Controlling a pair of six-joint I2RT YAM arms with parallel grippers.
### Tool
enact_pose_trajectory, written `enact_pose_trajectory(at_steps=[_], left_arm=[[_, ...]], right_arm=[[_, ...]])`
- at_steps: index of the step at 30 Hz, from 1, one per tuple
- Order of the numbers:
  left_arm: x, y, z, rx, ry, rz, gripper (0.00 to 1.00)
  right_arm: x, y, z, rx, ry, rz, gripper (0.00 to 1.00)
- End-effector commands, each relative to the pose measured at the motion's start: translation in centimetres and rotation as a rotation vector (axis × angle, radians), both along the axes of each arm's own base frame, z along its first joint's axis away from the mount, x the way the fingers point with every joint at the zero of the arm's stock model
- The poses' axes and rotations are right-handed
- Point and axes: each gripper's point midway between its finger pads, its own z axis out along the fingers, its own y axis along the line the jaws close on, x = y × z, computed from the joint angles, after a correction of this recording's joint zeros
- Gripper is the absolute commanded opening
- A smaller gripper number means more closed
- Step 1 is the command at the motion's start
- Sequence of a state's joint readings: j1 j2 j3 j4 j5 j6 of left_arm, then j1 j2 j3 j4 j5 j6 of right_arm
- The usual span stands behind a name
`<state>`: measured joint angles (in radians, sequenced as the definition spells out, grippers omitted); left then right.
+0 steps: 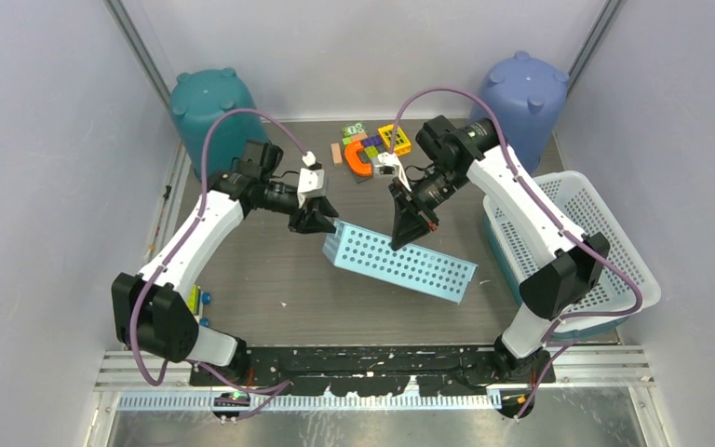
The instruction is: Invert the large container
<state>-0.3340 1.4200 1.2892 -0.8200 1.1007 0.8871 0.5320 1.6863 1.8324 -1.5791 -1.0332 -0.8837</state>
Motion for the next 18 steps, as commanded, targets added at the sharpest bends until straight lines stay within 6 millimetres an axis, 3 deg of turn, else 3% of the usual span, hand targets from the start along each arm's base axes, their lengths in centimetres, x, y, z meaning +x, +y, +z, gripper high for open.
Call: enact_pose_trajectory(at_steps=[1,6,11,13,18], left_arm=[[-0.8,-0.5,1.1,-0.057,-0.013,-0.013,0.3],[-2.3,-0.2,0.5,-0.067,0.016,-0.02,0.14],[-3.5,0.3,-0.2,-0.049,0.076,0.005,0.07],[-3.8,0.4,-0.5,-0.043,0.104,0.022,0.04],[-2.6,0.7,-1.2,-0.017,0.169,0.147,0.0]], right_arm=[[-2.4,-0.4,1.4,-0.011,0.146,0.013,0.01],[-0.4,-0.5,1.4,-0.02,0.146,-0.034,0.04],[1.3,-0.8,0.6,-0.071,0.129,-0.077,0.22],[1.9,-0.8,-0.1,-0.099,0.125,-0.098,0.36],[3.1,-0.8,-1.1,-0.138,0.108,-0.14,0.55]])
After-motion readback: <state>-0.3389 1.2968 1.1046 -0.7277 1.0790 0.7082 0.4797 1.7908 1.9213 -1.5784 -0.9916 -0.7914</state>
